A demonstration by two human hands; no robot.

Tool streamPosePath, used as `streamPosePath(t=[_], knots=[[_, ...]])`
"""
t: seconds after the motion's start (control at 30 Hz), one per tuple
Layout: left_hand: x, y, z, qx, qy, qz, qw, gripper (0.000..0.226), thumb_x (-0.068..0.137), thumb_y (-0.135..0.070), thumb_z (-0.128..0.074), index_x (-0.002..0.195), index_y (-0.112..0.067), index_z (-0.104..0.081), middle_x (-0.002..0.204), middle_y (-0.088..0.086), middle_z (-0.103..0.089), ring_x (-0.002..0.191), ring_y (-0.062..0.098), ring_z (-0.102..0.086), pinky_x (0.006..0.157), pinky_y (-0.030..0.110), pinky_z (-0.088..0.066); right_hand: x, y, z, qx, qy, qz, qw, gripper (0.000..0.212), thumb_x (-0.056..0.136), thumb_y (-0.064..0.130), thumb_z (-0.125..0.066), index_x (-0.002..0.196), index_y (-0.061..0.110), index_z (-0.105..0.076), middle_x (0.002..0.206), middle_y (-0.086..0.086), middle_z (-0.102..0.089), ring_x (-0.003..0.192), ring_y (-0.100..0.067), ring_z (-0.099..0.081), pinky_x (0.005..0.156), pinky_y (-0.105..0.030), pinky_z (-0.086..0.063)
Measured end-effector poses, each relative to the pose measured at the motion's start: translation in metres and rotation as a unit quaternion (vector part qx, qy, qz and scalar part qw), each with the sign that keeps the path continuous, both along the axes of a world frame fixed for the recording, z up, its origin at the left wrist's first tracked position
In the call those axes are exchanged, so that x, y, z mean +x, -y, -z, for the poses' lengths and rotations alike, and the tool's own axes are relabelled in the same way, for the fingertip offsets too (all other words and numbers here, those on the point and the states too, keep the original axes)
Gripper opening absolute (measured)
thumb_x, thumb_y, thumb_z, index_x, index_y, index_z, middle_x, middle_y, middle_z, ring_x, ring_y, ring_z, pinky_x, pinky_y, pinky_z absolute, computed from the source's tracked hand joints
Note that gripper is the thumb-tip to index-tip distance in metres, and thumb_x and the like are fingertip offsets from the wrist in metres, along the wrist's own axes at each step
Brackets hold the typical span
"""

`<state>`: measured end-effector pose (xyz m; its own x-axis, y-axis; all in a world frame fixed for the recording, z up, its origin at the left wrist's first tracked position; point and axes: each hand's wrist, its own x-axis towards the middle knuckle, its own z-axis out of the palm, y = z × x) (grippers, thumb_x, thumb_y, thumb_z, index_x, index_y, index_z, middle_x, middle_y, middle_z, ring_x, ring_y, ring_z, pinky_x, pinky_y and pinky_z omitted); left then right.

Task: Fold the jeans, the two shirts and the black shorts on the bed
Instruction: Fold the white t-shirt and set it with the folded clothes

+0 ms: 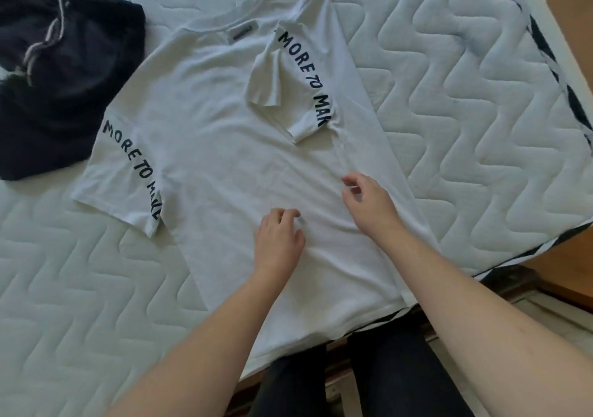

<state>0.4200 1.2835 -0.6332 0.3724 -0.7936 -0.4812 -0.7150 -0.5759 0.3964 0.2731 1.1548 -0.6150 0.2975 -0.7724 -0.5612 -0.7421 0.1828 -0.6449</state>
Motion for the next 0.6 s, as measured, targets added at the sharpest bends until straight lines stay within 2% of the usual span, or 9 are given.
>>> streamPosePath(t=[0.1, 0.2, 0.3, 0.37, 0.47, 0.6], knots=[[0.023, 0.008, 0.003, -0.025, -0.023, -0.018, 0.999, 0.035, 0.088, -0.014, -0.061, 0.123, -0.014, -0.062, 0.119, 0.008, -0.058, 0.109, 0.029, -0.055, 0.091, 0.037, -0.042, 0.033, 0.013, -0.002, 0.009, 0.007, -0.027, 1.000, 0.027, 0.097, 0.021, -0.053, 0.122, 0.017, -0.062, 0.117, 0.003, -0.060, 0.095, -0.008, -0.055, 0.079, -0.013, -0.034], [0.054, 0.015, 0.006, -0.061, -0.019, -0.050, 0.997, 0.034, 0.087, -0.012, -0.062, 0.120, -0.012, -0.064, 0.115, 0.009, -0.060, 0.105, 0.031, -0.058, 0.090, 0.040, -0.045, 0.074, 0.022, -0.001, 0.021, 0.027, -0.062, 0.997, 0.028, 0.098, 0.022, -0.052, 0.124, 0.019, -0.062, 0.117, 0.006, -0.061, 0.096, -0.007, -0.056, 0.079, -0.015, -0.037], [0.093, 0.018, 0.007, -0.083, 0.004, -0.105, 0.991, 0.035, 0.086, -0.016, -0.057, 0.120, -0.012, -0.064, 0.117, 0.010, -0.060, 0.105, 0.032, -0.059, 0.090, 0.042, -0.047, 0.120, 0.028, 0.001, 0.039, 0.052, -0.095, 0.993, 0.032, 0.098, 0.019, -0.052, 0.129, 0.019, -0.059, 0.119, 0.007, -0.061, 0.100, -0.007, -0.056, 0.076, -0.007, -0.035], [0.122, 0.017, 0.006, -0.089, 0.022, -0.146, 0.985, 0.037, 0.085, -0.017, -0.053, 0.121, -0.012, -0.063, 0.120, 0.010, -0.060, 0.108, 0.032, -0.057, 0.092, 0.042, -0.045, 0.150, 0.031, 0.001, 0.058, 0.072, -0.106, 0.990, 0.035, 0.099, 0.017, -0.050, 0.133, 0.016, -0.056, 0.125, 0.006, -0.060, 0.107, -0.008, -0.055, 0.081, -0.005, -0.034], [0.166, 0.013, 0.005, -0.104, 0.048, -0.200, 0.973, 0.038, 0.087, -0.012, -0.055, 0.124, -0.010, -0.061, 0.123, 0.010, -0.058, 0.115, 0.029, -0.054, 0.098, 0.040, -0.042, 0.190, 0.035, 0.002, 0.086, 0.098, -0.115, 0.985, 0.040, 0.100, 0.015, -0.049, 0.139, 0.015, -0.051, 0.134, 0.003, -0.057, 0.114, -0.007, -0.053, 0.093, -0.012, -0.033], [0.204, 0.017, 0.005, -0.127, 0.035, -0.191, 0.973, 0.042, 0.086, -0.012, -0.061, 0.128, -0.011, -0.058, 0.132, 0.006, -0.055, 0.124, 0.025, -0.050, 0.104, 0.037, -0.037, 0.243, 0.040, 0.001, 0.105, 0.116, -0.148, 0.977, 0.045, 0.100, 0.016, -0.048, 0.145, 0.017, -0.043, 0.141, 0.005, -0.050, 0.126, -0.009, -0.048, 0.100, -0.018, -0.034]])
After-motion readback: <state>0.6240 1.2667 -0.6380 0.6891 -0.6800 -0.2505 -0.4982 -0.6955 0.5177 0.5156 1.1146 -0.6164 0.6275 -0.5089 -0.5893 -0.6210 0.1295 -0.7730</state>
